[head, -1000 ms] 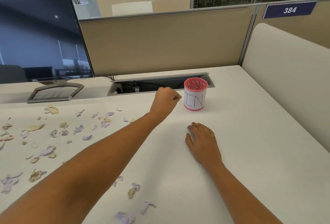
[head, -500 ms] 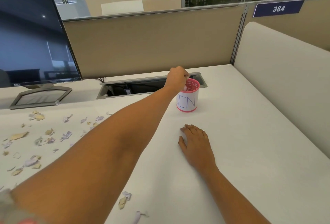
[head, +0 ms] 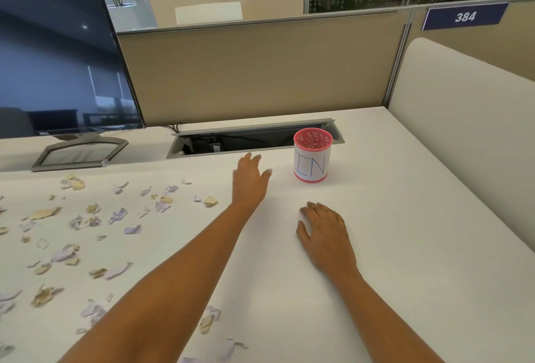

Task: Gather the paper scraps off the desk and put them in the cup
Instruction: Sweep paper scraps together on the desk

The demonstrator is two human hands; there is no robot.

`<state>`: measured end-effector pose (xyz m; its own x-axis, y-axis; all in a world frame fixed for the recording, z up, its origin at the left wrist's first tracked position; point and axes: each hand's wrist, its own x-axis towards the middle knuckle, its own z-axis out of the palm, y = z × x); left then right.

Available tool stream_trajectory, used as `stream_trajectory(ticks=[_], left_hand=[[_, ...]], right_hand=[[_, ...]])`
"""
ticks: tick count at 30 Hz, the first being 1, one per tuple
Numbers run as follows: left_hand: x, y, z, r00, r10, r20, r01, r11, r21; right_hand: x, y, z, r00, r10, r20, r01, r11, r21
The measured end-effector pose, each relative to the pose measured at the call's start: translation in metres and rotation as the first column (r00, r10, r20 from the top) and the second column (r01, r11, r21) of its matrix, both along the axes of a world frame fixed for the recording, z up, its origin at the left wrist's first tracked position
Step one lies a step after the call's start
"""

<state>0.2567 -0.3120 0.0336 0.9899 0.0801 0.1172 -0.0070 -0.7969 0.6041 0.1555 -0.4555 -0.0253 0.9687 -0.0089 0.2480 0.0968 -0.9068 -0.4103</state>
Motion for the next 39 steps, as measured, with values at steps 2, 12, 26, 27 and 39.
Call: stream_trajectory(ticks=[2, 12, 26, 27, 39], left_hand=[[-0.007, 0.023, -0.016, 0.998, 0.035, -0.056, -0.024, 0.985, 0.174], [-0.027, 0.103, -0.036, 0.955, 0.185, -0.232, -0.134, 0.967, 0.216], [-0.030, 0.078, -0.041, 0.994, -0.028, -0.106, 0.065, 0.928, 0.367], [-0.030, 0.076, -0.042, 0.996, -0.037, -0.086, 0.067, 0.926, 0.371], [-0.008, 0.023, 0.015, 0.990, -0.114, 0.082, 0.098, 0.979, 0.179]], right_hand=[[0.000, 0.000, 0.000, 1.000, -0.004, -0.011, 0.003, 1.000, -0.003], [0.000, 0.000, 0.001, 0.999, -0.007, -0.034, 0.007, 1.000, 0.009], [0.000, 0.000, -0.001, 1.000, -0.010, -0.023, 0.009, 1.000, -0.026], [0.000, 0.000, -0.001, 1.000, -0.008, -0.025, 0.007, 1.000, -0.027], [-0.001, 0.001, 0.000, 1.000, -0.005, 0.003, 0.005, 1.000, -0.015]])
